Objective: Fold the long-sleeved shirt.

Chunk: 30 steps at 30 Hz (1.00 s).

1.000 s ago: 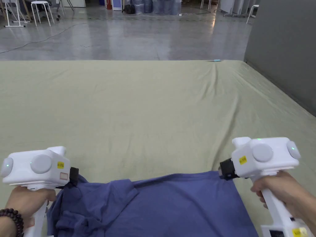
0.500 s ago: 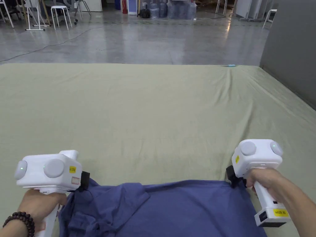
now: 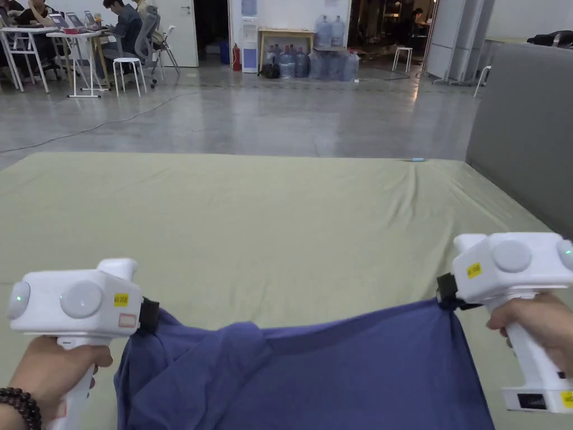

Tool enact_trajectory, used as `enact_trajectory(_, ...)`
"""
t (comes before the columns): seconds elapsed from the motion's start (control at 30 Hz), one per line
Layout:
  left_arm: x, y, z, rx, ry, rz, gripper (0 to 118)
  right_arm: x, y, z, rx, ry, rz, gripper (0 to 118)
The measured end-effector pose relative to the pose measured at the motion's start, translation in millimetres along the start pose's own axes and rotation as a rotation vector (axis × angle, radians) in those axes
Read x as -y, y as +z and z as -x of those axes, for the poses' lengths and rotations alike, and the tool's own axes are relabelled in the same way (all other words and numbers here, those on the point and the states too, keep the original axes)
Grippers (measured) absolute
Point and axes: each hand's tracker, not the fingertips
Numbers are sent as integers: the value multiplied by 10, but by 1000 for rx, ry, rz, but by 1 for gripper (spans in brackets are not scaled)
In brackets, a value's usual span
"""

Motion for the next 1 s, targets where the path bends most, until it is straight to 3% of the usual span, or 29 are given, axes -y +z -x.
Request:
enact_trajectory(0.17,452,609,21,12,-56,-18,2,569,565,-66,-37,37,-57,0)
enact_trajectory(0.33,1068,941,57,31,-67,6,2,1413,833,-138,-77,51,-17,0)
enact_trajectory(0.67,1869,362,23,12,-176,359,2,2618,92,-53,-12,185,336,0)
enact_trajectory(0.9,1974,206,46,7,-142,388,2,2639,-30,26,16,215,366,1)
enact_trajectory(0.97,1948,197,68,9,-145,386,9,2649,-20,65,29,240,362,20)
enact_trajectory(1.0,1918,224,81,7,-131,381,30,2637,10,62,27,242,356,37)
